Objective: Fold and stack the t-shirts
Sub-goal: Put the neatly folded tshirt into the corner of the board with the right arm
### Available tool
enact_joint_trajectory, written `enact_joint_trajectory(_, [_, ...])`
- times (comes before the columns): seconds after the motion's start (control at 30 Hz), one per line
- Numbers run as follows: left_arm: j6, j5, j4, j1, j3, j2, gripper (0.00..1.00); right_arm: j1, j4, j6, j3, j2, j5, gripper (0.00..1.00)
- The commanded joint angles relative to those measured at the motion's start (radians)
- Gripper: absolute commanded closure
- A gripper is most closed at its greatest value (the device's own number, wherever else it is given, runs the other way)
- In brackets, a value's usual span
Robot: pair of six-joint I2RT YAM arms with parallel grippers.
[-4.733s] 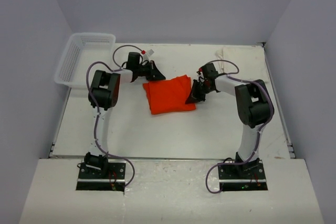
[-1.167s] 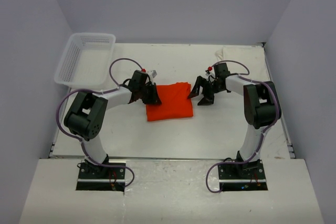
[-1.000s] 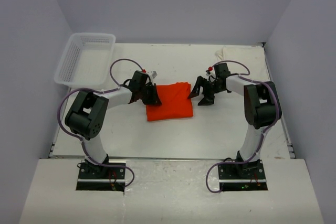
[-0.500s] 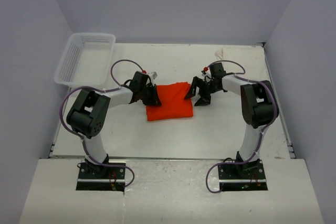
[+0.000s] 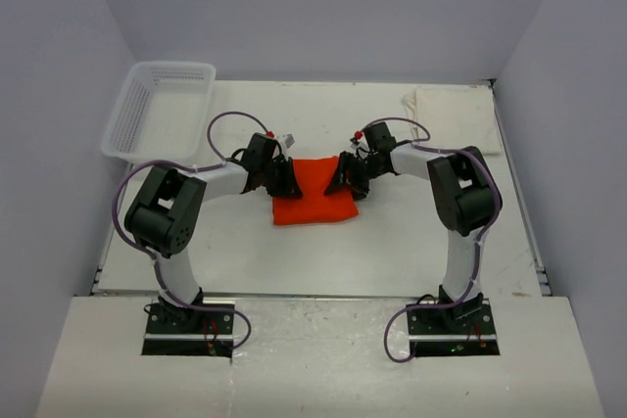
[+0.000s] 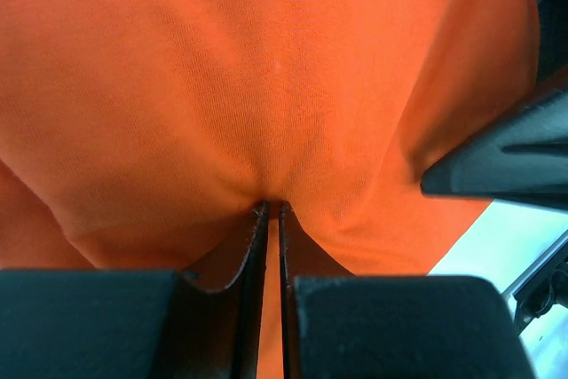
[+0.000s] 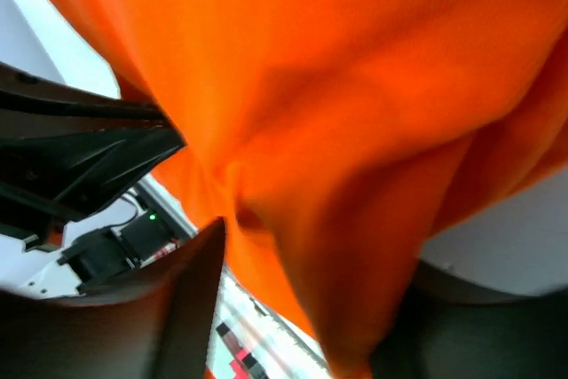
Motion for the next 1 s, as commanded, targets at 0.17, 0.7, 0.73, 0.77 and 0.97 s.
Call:
enact_joint_trajectory(0.17, [0.03, 0.033, 0.022, -0.005, -0.019, -0.011, 0.9, 0.006, -0.008, 0.004, -0.03, 0.048, 0.192, 0.77])
enact_joint_trajectory(0.7, [0.041, 0.062, 0.043, -0.005, -0.042, -0.008, 0.9, 0.001, -0.102, -0.032, 0.037, 0.042, 0.29, 0.62])
enact_joint_trajectory(0.73, [0.043, 0.062, 0.043, -0.005, -0.044, -0.007, 0.9, 0.0, -0.102, -0.032, 0.039, 0.042, 0.292, 0.6])
enact_joint_trajectory(0.77, [0.043, 0.063, 0.043, -0.005, -0.045, -0.007, 0.9, -0.003, -0.102, -0.032, 0.039, 0.042, 0.292, 0.59])
enact_joint_trajectory(0.97, [0.052, 0.06, 0.042, -0.005, -0.048, -0.007, 0.9, -0.046, -0.099, -0.03, 0.024, 0.045, 0.267, 0.53])
